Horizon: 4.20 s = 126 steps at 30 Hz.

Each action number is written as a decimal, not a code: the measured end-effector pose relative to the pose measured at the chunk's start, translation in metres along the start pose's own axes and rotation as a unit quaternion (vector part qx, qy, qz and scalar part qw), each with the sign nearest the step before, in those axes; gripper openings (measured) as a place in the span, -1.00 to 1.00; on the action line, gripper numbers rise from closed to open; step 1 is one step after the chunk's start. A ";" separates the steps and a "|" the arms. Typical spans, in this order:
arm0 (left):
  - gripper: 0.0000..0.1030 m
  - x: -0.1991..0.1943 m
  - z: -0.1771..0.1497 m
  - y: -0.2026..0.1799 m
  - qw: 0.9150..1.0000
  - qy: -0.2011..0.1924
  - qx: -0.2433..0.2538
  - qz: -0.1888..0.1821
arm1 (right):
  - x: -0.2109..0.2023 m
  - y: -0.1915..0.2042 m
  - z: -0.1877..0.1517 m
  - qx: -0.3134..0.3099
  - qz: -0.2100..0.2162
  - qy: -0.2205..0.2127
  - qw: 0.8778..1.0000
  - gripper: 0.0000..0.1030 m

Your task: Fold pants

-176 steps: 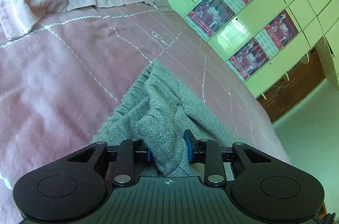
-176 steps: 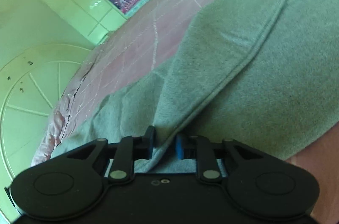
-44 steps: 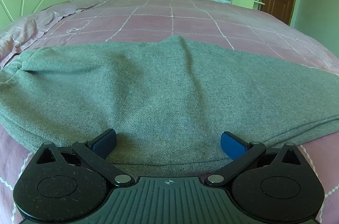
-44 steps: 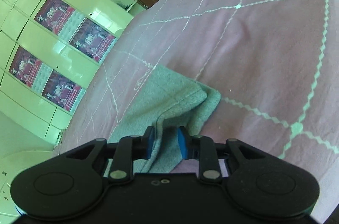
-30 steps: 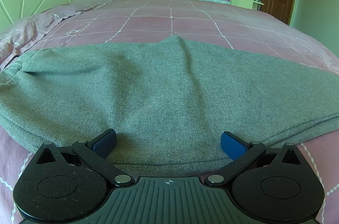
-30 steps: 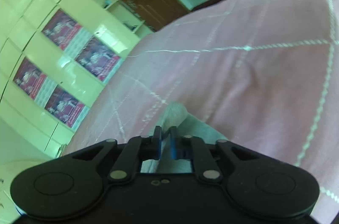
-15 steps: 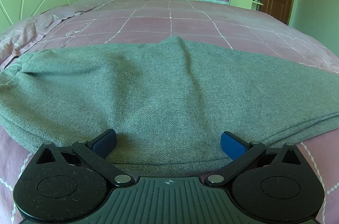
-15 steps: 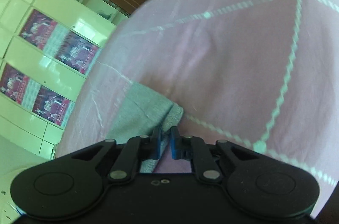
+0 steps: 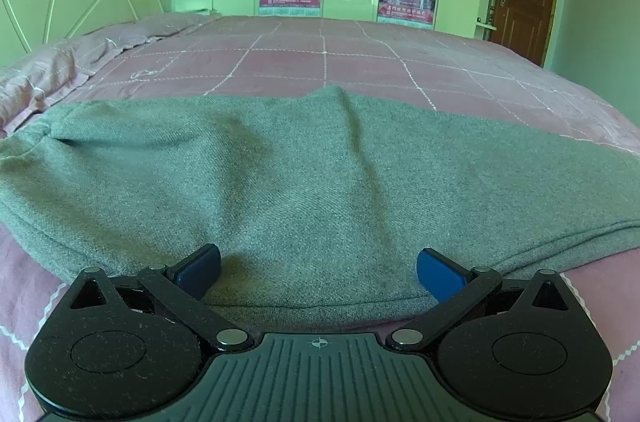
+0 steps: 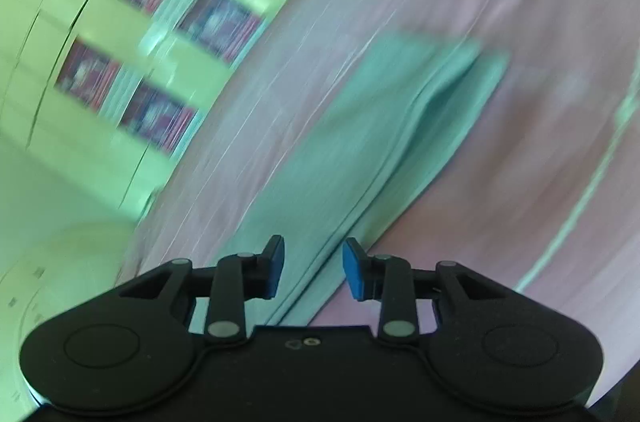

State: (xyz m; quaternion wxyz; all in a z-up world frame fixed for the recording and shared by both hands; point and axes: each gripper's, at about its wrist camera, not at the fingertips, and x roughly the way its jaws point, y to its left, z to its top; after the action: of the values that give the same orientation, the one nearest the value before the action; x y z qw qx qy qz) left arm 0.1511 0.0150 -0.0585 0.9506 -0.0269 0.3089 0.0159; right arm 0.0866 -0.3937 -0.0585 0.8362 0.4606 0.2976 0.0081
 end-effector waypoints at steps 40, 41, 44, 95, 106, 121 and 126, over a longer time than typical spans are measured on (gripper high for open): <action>1.00 -0.033 0.001 0.058 0.995 -0.069 -0.057 0.042 | -0.003 0.050 -0.034 0.005 0.016 0.006 1.000 -0.62; 1.00 -0.035 0.002 0.055 0.994 -0.082 -0.052 0.040 | -0.010 0.041 -0.026 0.018 0.008 -0.011 1.000 -0.63; 1.00 -0.029 0.006 0.045 0.995 -0.090 -0.031 0.034 | -0.012 0.014 -0.010 0.064 -0.007 -0.028 0.998 -0.64; 1.00 0.003 -0.001 0.027 0.998 -0.010 0.018 0.054 | -0.032 -0.086 0.062 0.100 -0.121 -0.157 0.975 -1.00; 1.00 0.003 -0.002 0.028 0.998 -0.011 0.019 0.055 | -0.044 -0.088 0.076 0.105 -0.106 -0.184 0.972 -0.62; 1.00 0.003 -0.002 0.026 0.998 -0.011 0.025 0.060 | -0.048 -0.089 0.081 0.096 -0.079 -0.179 0.976 -0.73; 1.00 0.003 -0.002 0.027 0.998 -0.011 0.024 0.060 | -0.045 -0.073 0.094 0.053 -0.079 -0.178 0.979 -1.00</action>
State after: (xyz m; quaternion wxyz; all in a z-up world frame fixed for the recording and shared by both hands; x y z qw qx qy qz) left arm 0.1508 0.0414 -0.0633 0.9516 0.0146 0.3000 0.0655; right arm 0.0776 -0.5201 -0.0552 0.8483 0.4732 0.1792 -0.1563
